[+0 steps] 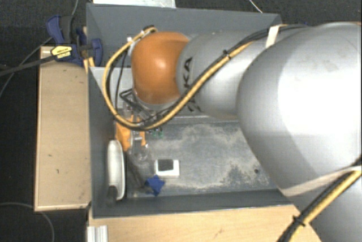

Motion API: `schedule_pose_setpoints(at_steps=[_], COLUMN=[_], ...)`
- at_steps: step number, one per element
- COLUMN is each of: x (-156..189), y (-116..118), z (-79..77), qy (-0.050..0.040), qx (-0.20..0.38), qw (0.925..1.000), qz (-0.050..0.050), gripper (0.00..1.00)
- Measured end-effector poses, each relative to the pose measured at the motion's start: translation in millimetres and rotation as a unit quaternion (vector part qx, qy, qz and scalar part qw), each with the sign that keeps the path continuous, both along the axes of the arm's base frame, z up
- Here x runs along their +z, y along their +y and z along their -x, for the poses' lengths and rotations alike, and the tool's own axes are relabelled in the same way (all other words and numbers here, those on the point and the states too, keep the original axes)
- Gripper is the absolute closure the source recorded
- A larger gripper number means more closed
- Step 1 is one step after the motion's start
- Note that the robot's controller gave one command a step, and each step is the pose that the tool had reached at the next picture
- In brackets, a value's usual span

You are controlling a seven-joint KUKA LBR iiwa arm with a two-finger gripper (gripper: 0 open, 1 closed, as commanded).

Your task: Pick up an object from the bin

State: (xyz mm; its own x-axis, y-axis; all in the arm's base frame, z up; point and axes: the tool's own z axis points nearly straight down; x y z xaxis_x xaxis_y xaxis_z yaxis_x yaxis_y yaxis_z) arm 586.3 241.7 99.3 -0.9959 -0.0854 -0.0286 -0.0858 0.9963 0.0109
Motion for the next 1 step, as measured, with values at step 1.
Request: schedule_pose_setpoints(at_steps=[1], x=[16.1], y=[10.1], z=[-0.7], qy=[-0.0016], qx=[-0.033], qw=[0.9995], qz=[-0.004], gripper=[1.0])
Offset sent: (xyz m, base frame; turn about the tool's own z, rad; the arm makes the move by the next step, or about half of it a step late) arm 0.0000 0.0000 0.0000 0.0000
